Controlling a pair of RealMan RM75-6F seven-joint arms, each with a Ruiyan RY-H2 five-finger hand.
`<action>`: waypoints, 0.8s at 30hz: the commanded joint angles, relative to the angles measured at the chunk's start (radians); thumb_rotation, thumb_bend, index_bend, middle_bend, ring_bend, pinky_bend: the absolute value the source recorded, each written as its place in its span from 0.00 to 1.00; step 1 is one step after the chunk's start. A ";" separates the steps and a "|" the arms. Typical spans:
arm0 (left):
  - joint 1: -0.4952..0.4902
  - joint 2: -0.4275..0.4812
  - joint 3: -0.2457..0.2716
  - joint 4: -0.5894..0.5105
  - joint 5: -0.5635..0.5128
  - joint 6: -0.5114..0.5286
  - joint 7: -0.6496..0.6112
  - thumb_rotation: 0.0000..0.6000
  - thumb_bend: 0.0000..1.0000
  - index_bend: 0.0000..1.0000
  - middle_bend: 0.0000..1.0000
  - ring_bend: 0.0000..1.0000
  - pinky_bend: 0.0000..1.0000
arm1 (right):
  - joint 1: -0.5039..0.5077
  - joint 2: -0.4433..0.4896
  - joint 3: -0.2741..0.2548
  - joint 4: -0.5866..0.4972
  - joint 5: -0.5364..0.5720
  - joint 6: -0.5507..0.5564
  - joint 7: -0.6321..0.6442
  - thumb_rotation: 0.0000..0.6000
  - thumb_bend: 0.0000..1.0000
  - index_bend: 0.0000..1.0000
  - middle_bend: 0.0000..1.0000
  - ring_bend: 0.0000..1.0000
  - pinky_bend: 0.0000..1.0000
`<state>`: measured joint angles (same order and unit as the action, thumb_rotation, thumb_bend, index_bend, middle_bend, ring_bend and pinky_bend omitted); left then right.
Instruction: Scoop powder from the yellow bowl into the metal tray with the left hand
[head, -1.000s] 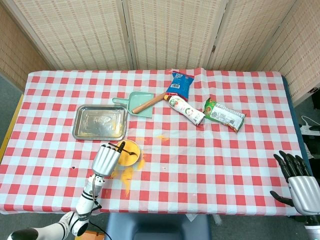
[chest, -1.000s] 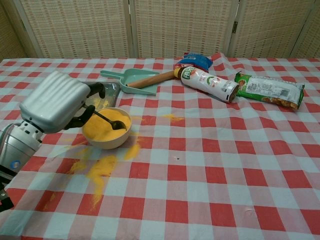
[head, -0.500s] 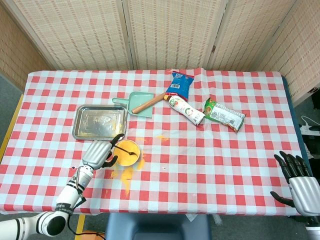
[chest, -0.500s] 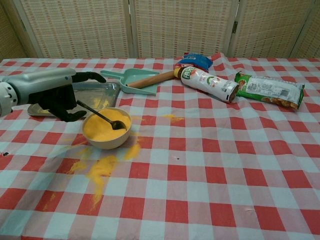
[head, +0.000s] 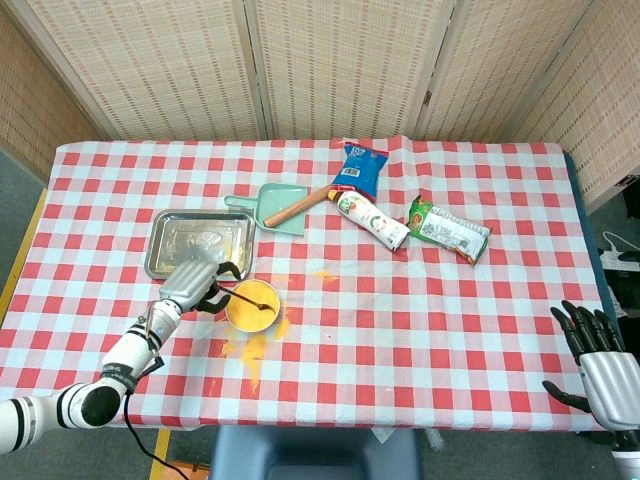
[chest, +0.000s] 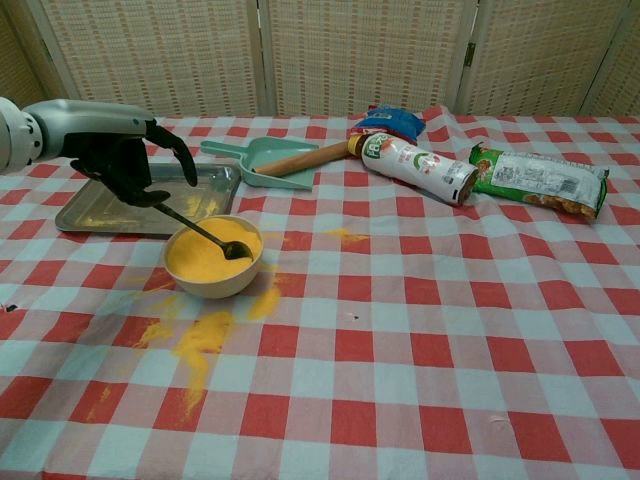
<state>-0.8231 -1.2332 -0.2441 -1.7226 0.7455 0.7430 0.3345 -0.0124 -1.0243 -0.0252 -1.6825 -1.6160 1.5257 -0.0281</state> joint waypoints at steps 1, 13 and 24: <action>-0.028 -0.001 0.021 0.027 -0.039 0.003 0.015 1.00 0.46 0.36 1.00 1.00 1.00 | 0.000 -0.001 0.001 -0.001 0.002 -0.001 -0.002 1.00 0.04 0.00 0.00 0.00 0.00; -0.083 0.008 0.087 0.041 -0.131 0.004 0.037 1.00 0.46 0.42 1.00 1.00 1.00 | 0.002 -0.002 0.002 -0.001 0.005 -0.004 -0.004 1.00 0.04 0.00 0.00 0.00 0.00; -0.103 0.000 0.112 0.062 -0.147 0.006 0.016 1.00 0.46 0.48 1.00 1.00 1.00 | 0.001 -0.002 0.002 0.000 0.008 -0.004 -0.006 1.00 0.04 0.00 0.00 0.00 0.00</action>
<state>-0.9254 -1.2326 -0.1326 -1.6608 0.5989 0.7486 0.3505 -0.0110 -1.0264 -0.0228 -1.6830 -1.6083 1.5218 -0.0338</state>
